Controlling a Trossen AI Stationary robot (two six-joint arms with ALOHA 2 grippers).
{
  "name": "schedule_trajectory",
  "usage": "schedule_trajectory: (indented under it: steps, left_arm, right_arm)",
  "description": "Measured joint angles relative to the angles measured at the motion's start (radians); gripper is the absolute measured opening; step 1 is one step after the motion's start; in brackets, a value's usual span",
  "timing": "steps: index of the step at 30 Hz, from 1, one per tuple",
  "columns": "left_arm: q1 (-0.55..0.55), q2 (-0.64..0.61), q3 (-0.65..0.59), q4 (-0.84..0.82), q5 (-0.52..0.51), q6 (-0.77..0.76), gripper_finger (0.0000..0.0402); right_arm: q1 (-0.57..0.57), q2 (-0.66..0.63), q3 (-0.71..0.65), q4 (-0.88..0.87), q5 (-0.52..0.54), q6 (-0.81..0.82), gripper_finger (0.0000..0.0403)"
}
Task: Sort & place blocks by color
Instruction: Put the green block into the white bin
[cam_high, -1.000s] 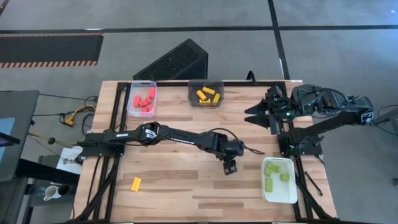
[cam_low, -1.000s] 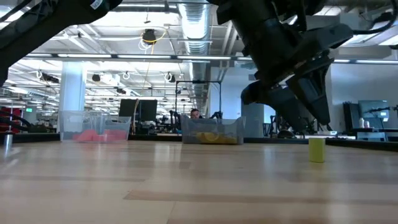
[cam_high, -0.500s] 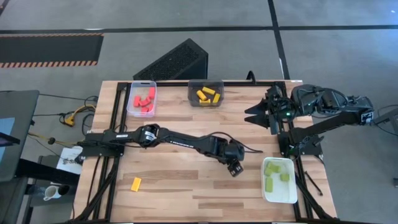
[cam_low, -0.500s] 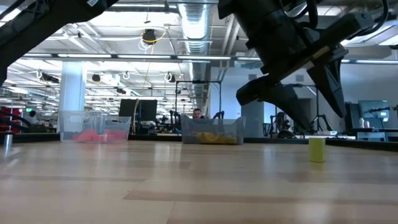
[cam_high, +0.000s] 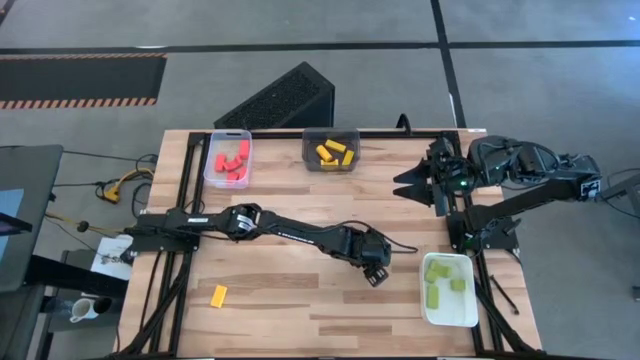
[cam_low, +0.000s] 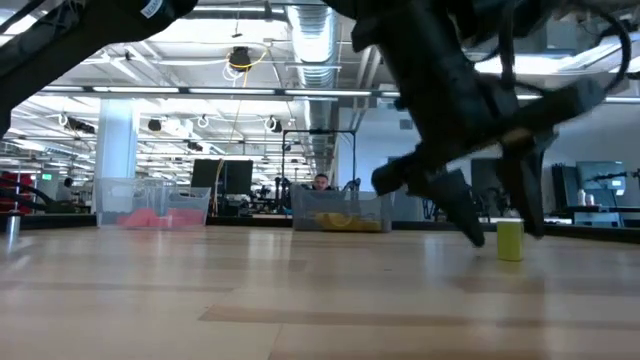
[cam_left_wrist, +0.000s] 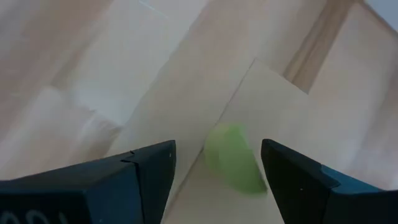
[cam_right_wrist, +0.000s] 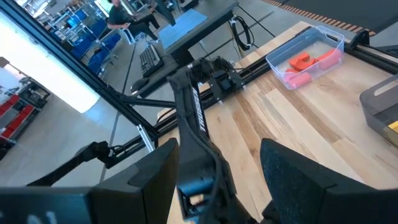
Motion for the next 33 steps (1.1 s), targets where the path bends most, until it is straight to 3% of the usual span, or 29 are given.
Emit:
schedule_trajectory:
  steps: [15,29,33]
  left_arm:
    - [-0.012,0.021,-0.009,-0.002,-0.036,-0.011,0.0209]
    - [-0.02,0.012,-0.011,-0.044,-0.016,-0.001,0.0042]
    - [-0.023,0.005,0.009,-0.051,0.017,0.056,0.0036]
  right_arm:
    - [0.0,0.0,0.0,0.003,0.0,0.001,0.0249]
    - [0.0,0.0,0.0,0.002,0.0,0.001,0.0249]
    - [0.0,0.0,0.0,0.001,0.0,0.001,0.0249]
